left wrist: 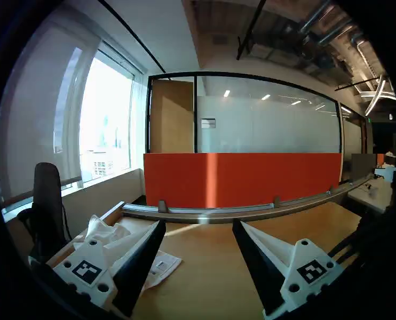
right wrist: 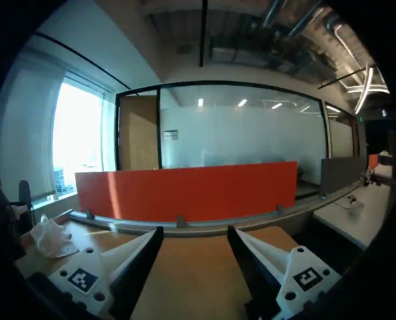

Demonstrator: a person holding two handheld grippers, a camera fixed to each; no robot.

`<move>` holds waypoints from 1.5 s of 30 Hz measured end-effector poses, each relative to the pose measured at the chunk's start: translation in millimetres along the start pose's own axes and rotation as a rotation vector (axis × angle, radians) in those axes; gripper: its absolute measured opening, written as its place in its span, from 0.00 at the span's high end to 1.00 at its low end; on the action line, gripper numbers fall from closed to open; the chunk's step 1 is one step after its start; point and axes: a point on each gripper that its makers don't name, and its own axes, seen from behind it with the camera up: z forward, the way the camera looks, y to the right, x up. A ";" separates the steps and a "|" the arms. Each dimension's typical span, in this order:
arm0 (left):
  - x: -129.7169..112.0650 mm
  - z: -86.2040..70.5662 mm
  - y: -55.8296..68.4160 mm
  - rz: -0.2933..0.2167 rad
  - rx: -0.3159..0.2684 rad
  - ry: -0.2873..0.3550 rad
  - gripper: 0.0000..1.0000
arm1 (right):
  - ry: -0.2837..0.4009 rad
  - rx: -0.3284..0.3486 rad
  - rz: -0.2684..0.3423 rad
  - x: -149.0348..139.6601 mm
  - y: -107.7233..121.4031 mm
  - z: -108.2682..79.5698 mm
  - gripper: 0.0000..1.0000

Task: Fold towel

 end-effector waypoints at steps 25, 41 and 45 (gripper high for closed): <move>-53.4 -1.9 -8.3 -0.019 -0.027 0.022 0.07 | 0.021 0.009 -0.018 5.0 -46.4 -5.5 0.06; -114.8 0.7 -19.3 -0.010 0.001 0.057 0.07 | 0.029 0.011 -0.022 -17.2 -68.3 6.8 0.06; -134.1 0.5 -18.2 -0.010 0.007 0.054 0.07 | 0.037 0.012 -0.035 -23.5 -71.0 9.1 0.06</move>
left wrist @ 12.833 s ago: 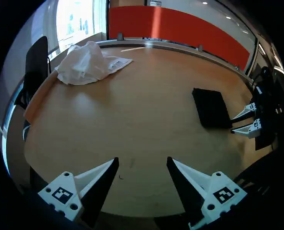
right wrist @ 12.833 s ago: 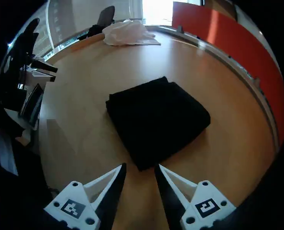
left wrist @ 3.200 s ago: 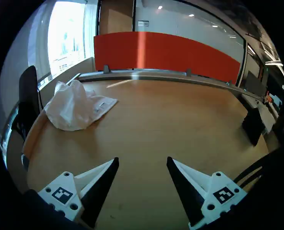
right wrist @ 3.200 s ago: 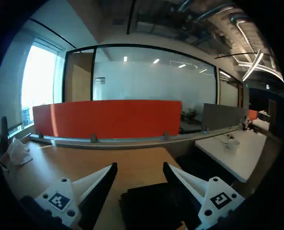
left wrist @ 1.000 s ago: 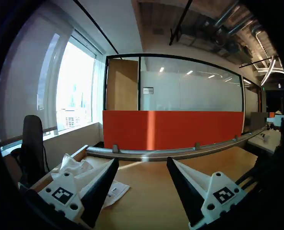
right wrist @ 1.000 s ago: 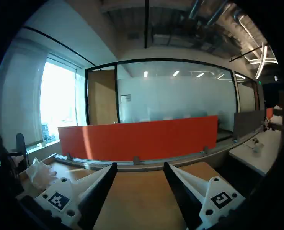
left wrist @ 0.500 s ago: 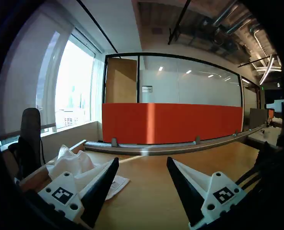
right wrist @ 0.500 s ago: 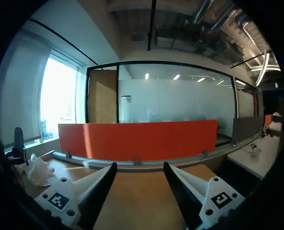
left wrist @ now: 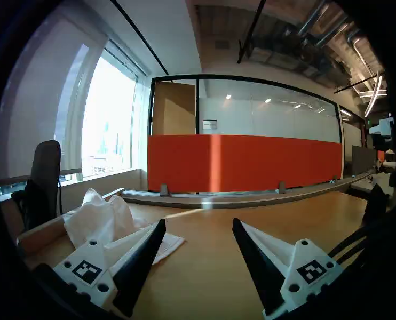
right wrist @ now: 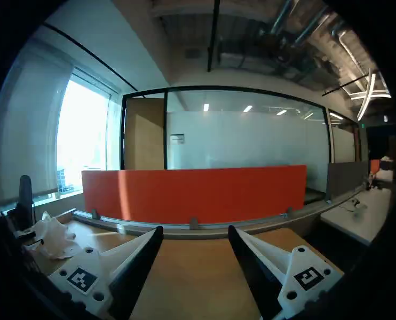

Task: Fold towel

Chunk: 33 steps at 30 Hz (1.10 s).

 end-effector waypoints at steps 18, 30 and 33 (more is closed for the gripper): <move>-52.3 -12.1 19.5 0.018 -0.011 0.011 0.07 | -0.001 0.007 -0.014 -32.6 7.1 -8.6 0.06; -64.3 -10.9 20.7 0.014 -0.007 0.017 0.07 | 0.006 -0.007 -0.014 -36.2 19.3 -18.1 0.06; -64.0 -10.7 20.3 0.013 -0.007 0.017 0.07 | 0.005 -0.008 -0.006 -36.0 20.4 -18.9 0.06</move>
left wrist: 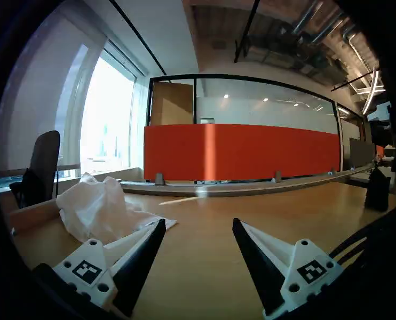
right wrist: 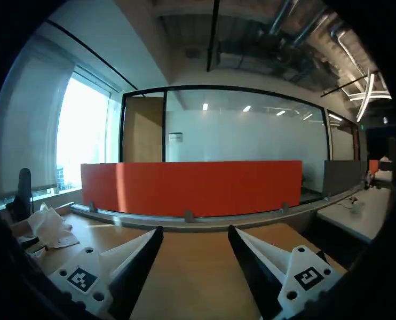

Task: Fold towel

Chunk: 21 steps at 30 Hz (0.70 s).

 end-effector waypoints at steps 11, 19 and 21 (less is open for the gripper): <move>-0.9 -1.2 0.6 0.005 0.000 0.001 0.07 | 0.004 0.005 -0.004 -1.1 0.5 1.4 0.06; -2.5 -0.4 1.7 0.006 0.000 0.002 0.07 | 0.025 -0.006 -0.018 7.5 14.1 -0.1 0.06; -3.0 -0.3 1.6 0.005 0.000 0.002 0.07 | 0.038 -0.016 -0.029 11.7 20.3 0.0 0.06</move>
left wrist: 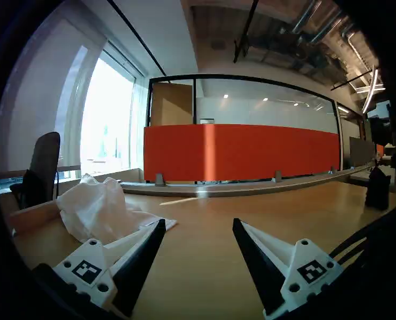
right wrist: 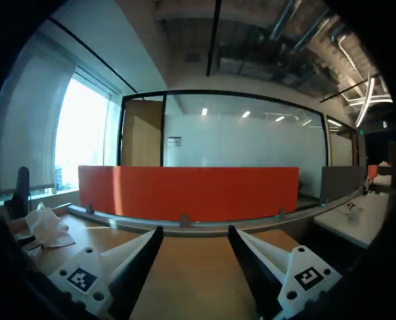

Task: Fold towel

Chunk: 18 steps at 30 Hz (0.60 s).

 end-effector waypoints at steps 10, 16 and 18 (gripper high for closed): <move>-1.2 0.6 0.2 0.000 0.000 0.000 0.07 | 0.042 -0.047 -0.020 4.5 34.4 2.5 0.06; -1.9 1.0 0.7 0.001 0.000 0.000 0.07 | 0.060 -0.058 -0.004 -10.8 48.4 5.5 0.06; -1.9 1.2 0.9 0.001 0.000 0.000 0.07 | 0.061 -0.052 -0.001 -20.0 48.8 6.6 0.06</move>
